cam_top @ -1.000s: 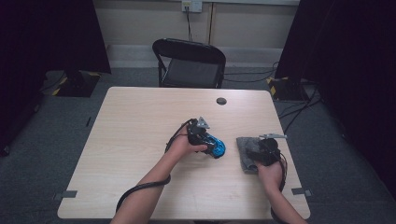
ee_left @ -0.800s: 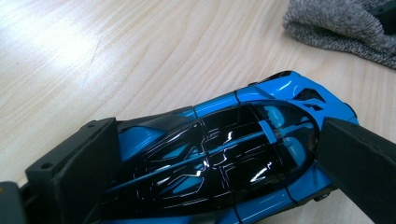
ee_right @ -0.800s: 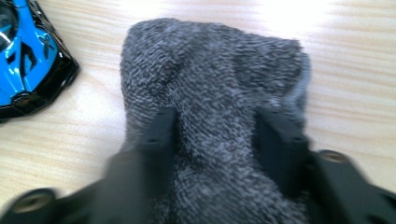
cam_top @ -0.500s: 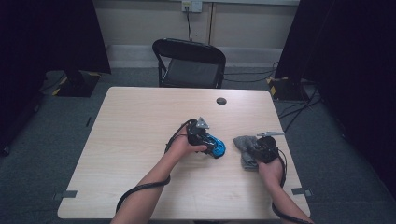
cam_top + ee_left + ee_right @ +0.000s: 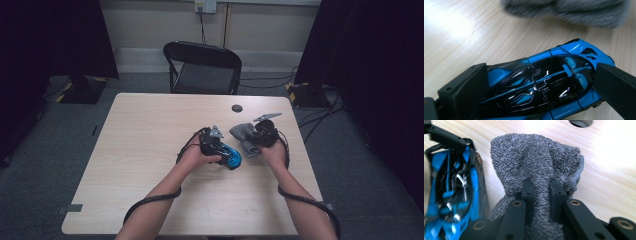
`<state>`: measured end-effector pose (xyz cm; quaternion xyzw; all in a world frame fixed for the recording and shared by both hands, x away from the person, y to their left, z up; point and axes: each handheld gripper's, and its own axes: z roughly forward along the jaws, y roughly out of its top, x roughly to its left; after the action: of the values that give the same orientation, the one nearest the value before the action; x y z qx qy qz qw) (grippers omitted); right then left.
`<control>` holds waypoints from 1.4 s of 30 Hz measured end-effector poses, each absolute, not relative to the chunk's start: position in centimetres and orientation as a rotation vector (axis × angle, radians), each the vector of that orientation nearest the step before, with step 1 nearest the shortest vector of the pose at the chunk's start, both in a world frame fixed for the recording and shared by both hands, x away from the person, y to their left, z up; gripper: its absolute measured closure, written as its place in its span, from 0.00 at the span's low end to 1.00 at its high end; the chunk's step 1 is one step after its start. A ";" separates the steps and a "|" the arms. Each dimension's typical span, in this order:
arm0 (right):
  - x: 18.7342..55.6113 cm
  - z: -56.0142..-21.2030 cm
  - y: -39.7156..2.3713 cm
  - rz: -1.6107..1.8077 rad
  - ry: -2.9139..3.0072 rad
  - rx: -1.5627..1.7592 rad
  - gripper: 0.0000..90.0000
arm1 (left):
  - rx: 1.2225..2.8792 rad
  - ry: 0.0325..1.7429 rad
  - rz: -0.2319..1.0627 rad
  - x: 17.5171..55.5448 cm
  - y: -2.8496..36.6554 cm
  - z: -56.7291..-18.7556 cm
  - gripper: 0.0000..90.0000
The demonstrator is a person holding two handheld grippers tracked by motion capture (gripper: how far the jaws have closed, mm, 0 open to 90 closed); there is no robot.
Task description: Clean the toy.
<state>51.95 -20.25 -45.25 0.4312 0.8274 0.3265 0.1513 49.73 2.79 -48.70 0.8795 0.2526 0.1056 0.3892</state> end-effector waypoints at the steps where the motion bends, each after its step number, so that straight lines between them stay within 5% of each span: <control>1: 52.4 -45.5 -19.8 0.947 2.388 1.229 0.87 | 2.235 0.642 0.268 49.7 2.8 -48.7 0.00; 18: 54.4 -47.9 -13.2 0.860 2.611 0.852 0.87 | 2.221 0.644 0.272 49.6 2.9 -48.8 0.00; 42: 54.5 -47.8 -14.3 0.926 2.642 0.887 0.87 | 2.231 0.648 0.269 49.6 2.7 -48.7 0.00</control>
<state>54.47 -14.35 -47.83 0.3006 0.8950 0.3135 0.1020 49.58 2.68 -48.72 0.8781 0.2549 0.1057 0.3909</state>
